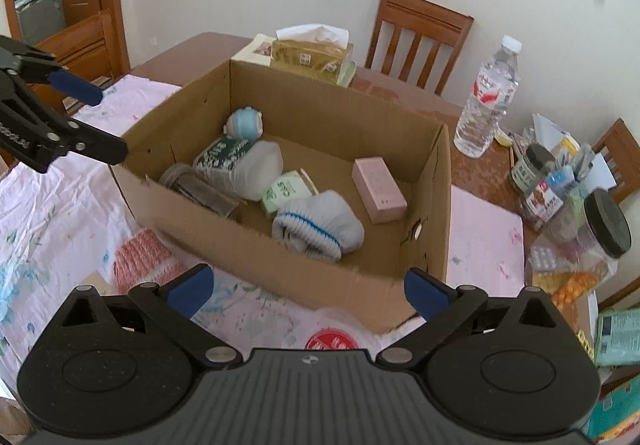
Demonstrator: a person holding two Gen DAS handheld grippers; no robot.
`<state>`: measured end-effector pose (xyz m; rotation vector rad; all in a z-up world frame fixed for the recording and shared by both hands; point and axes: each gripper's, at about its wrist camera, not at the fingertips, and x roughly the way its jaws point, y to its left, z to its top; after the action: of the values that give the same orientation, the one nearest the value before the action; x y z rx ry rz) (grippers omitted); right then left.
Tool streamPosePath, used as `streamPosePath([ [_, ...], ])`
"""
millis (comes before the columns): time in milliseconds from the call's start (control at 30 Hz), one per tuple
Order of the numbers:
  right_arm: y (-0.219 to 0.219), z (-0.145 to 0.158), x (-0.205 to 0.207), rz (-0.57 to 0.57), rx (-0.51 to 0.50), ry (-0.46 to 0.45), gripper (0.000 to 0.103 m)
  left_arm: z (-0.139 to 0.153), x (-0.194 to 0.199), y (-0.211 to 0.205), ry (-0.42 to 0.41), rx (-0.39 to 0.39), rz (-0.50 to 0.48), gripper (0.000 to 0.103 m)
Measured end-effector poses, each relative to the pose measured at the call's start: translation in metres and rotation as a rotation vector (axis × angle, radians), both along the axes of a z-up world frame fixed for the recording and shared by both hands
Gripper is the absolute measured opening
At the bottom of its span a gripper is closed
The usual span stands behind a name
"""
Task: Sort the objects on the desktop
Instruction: 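Withdraw both open tools from the cardboard box back over the table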
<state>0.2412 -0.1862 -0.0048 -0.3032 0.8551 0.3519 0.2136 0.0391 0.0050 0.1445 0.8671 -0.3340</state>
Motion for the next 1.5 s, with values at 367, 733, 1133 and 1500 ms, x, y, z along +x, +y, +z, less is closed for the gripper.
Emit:
streamPosePath([
  [367,-0.003,-0.015,-0.026,-0.064,0.02,0.031,0.103,-0.027,-0.035,-0.005,0.008,0.002,-0.076,0.092],
  [733,-0.006,-0.033,-0.051,-0.127,0.017,0.063,0.103,-0.063,-0.062,0.003,0.106,-0.03,-0.116,0.092],
  [1133,-0.014,-0.041,-0.068,-0.226,0.063,0.094,0.103,-0.1,-0.086,-0.023,0.205,0.008,-0.256,0.092],
  [1500,-0.021,-0.044,-0.076,-0.293,0.098,0.111,0.103,-0.123,-0.093,-0.03,0.229,0.027,-0.288,0.095],
])
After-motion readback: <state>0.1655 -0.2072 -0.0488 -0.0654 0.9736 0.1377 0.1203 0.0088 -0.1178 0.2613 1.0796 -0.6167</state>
